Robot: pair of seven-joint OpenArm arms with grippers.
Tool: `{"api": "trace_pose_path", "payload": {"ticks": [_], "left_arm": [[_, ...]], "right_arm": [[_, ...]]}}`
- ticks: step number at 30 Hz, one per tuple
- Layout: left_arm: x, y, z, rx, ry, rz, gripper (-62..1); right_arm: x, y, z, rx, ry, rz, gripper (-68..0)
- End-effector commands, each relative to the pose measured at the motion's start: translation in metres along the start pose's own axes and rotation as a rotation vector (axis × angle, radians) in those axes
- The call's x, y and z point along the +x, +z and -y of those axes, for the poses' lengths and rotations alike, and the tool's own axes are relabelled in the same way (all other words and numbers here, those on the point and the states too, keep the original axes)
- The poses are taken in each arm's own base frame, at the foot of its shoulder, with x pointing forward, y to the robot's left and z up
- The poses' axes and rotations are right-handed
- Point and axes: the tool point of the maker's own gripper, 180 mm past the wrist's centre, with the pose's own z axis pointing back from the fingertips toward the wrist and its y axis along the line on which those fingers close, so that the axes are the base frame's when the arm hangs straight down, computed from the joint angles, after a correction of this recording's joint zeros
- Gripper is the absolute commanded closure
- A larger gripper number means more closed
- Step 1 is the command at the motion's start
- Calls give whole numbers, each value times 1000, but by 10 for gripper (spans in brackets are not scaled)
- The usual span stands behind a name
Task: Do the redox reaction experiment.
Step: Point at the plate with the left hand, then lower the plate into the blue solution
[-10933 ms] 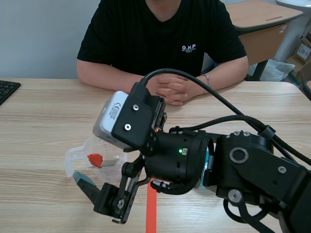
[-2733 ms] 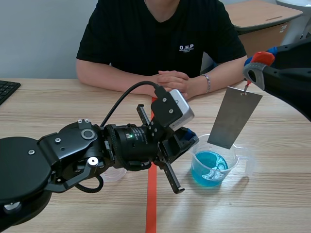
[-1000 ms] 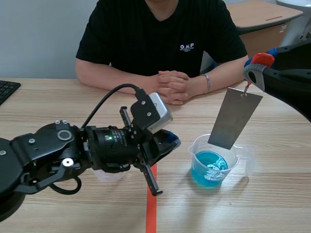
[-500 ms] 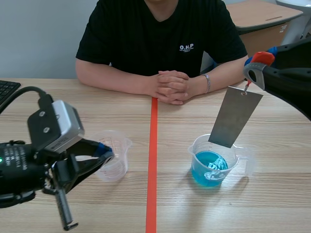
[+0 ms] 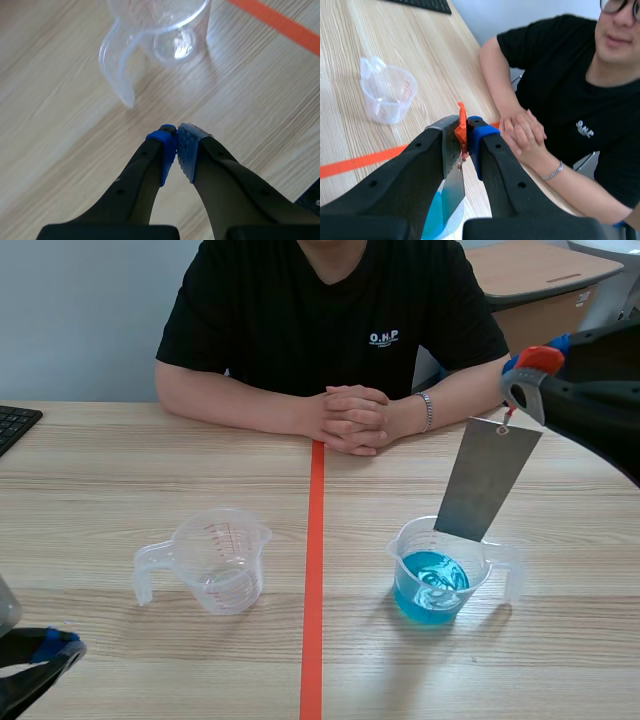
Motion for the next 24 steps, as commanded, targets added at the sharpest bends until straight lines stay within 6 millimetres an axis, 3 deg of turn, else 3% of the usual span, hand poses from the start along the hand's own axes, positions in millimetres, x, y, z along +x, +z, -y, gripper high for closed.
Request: {"api": "trace_pose_path", "payload": {"ticks": [1,10,24], "left_arm": [[-1,3,-3,32,28,6,-49],[-34,31,-13,189,174,-77,-49],[-80,58,21,245,345,-216,-49]], "right_arm": [[0,-1,8,-16,-2,19,-15],[-29,-12,8,0,-60,-9,-15],[-68,-35,-3,44,-102,-38,-15]]}}
